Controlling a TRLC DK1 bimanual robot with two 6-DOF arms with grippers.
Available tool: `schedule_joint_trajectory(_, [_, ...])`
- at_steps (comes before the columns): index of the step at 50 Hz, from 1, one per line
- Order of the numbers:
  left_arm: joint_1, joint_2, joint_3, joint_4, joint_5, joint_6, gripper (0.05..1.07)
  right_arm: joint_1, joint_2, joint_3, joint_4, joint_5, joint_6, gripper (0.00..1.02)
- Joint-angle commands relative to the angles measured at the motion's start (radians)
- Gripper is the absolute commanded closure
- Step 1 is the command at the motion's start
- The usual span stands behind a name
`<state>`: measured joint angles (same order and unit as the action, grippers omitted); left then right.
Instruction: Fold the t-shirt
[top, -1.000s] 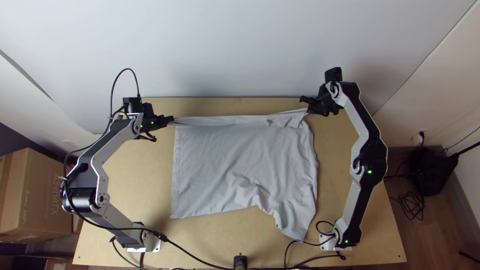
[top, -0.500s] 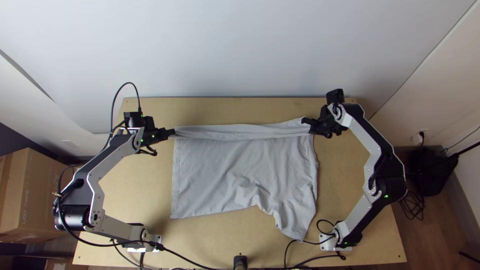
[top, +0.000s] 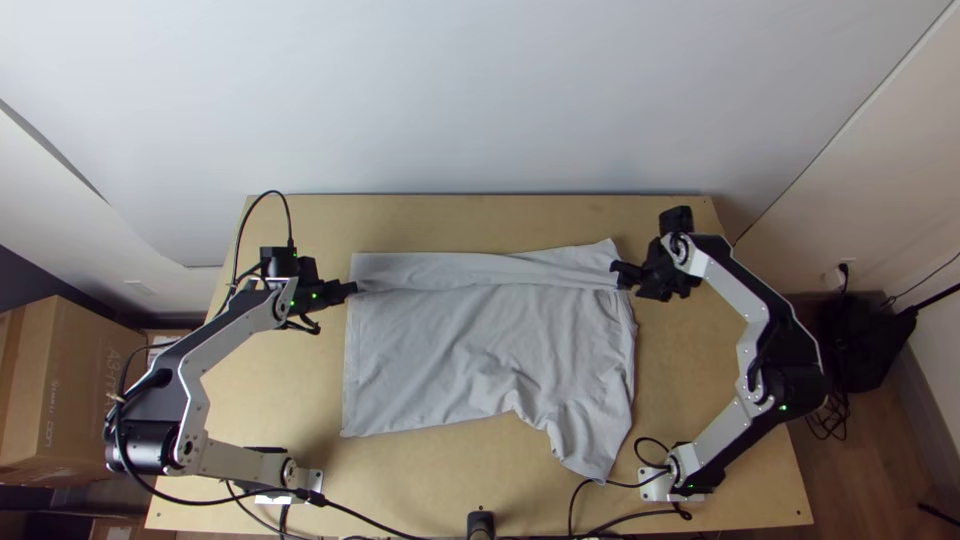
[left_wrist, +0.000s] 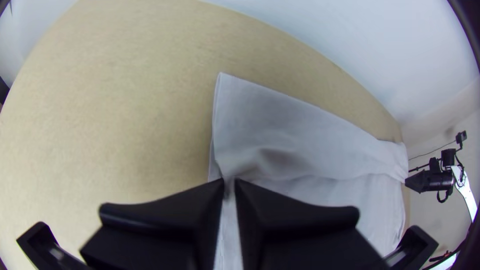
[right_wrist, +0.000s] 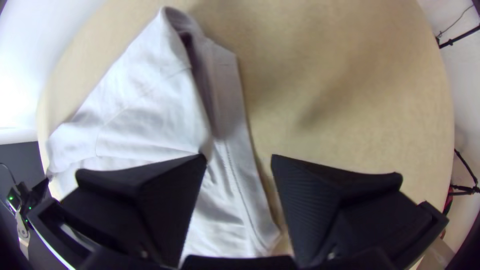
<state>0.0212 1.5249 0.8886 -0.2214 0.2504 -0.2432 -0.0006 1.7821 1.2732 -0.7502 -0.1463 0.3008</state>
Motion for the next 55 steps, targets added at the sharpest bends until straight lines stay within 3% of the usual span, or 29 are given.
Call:
schedule_joint_trajectory(1, [0.002, -0.065, -0.037, -0.012, -0.003, 0.005, 0.52, -0.05, -0.147, -0.072, 0.026, 0.008, -0.028, 0.15])
schedule_joint_trajectory(3, [0.014, -0.085, -0.04, -0.015, -0.003, 0.008, 0.41, -0.067, -0.202, -0.094, 0.026, 0.007, -0.037, 0.14])
schedule_joint_trajectory(7, [0.036, -0.131, -0.037, -0.047, 0.001, 0.024, 0.1, -0.09, -0.331, -0.138, 0.011, 0.002, -0.046, 0.1])
schedule_joint_trajectory(11, [0.052, -0.192, -0.036, -0.067, 0.004, 0.025, 0.1, -0.101, -0.461, -0.183, -0.044, -0.038, -0.06, 0.04])
schedule_joint_trajectory(23, [0.051, -0.327, 0.029, -0.24, 0.021, 0.038, 0.1, -0.098, -0.685, -0.321, -0.229, -0.064, -0.075, 0.04])
schedule_joint_trajectory(32, [0.049, -0.44, 0.053, -0.401, 0.073, 0.12, 0.1, -0.035, -0.699, -0.344, -0.518, -0.098, -0.083, 0.04])
schedule_joint_trajectory(38, [0.045, -0.459, 0.087, -0.553, 0.075, 0.19, 0.1, -0.004, -0.704, -0.402, -0.586, -0.098, -0.098, 0.05])
schedule_joint_trajectory(55, [0.026, -0.554, 0.093, -0.671, 0.075, 0.24, 0.1, 0.057, -0.59, -0.551, -0.575, -0.101, -0.129, 0.42])
